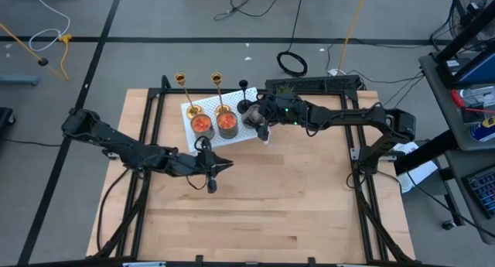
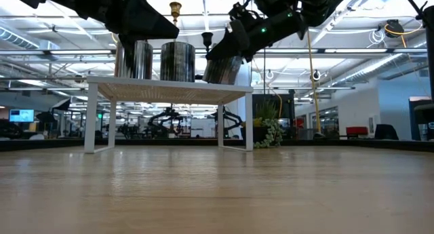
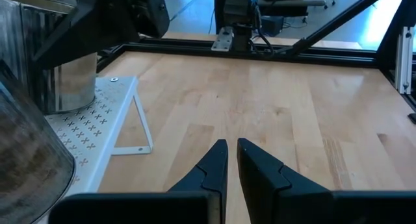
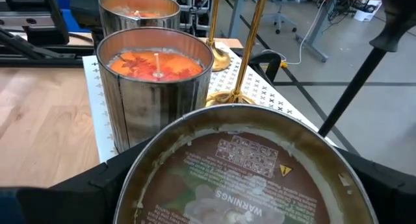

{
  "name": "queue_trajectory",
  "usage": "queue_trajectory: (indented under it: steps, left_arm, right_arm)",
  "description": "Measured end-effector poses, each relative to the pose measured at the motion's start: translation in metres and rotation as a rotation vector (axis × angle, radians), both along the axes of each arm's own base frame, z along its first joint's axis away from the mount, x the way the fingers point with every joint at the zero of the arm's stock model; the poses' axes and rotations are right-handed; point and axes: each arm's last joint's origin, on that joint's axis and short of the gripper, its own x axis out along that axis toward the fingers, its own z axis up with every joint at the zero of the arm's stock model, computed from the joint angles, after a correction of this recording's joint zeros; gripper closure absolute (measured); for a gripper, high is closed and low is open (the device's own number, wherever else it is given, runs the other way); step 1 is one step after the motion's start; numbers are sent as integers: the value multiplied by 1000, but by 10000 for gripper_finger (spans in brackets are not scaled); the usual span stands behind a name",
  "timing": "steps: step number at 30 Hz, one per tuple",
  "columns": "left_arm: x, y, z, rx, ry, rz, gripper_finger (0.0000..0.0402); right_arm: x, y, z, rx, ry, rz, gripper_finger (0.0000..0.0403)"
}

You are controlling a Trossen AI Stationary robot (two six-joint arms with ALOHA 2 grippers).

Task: Pick & Place candle stick holders
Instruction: Put the brown scented candle on the shelf

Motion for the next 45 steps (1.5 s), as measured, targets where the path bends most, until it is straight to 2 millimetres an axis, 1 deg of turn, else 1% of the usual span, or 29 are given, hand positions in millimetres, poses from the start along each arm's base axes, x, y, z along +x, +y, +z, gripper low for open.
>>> queue_trajectory:
  steps: [9, 13, 19, 26, 42, 45]
  left_arm:
    - [0, 0, 0, -2, -1, 1, 362]
    - [0, 0, 0, -2, -1, 0, 362]
    - [0, 0, 0, -2, -1, 0, 362]
    - [0, 0, 0, 3, 0, -1, 362]
    - [0, 0, 0, 3, 0, -1, 362]
    - [0, 0, 0, 3, 0, -1, 362]
  right_arm:
    - [0, 1, 0, -21, 6, 16, 55]
    - [0, 3, 0, 8, -7, 104, 55]
    - [-1, 0, 0, -6, 1, 69, 55]
    - [-2, -4, 0, 30, -4, 50, 55]
    - [-3, -4, -2, 68, 8, 41, 55]
    - [-6, -3, 2, 83, 12, 40, 55]
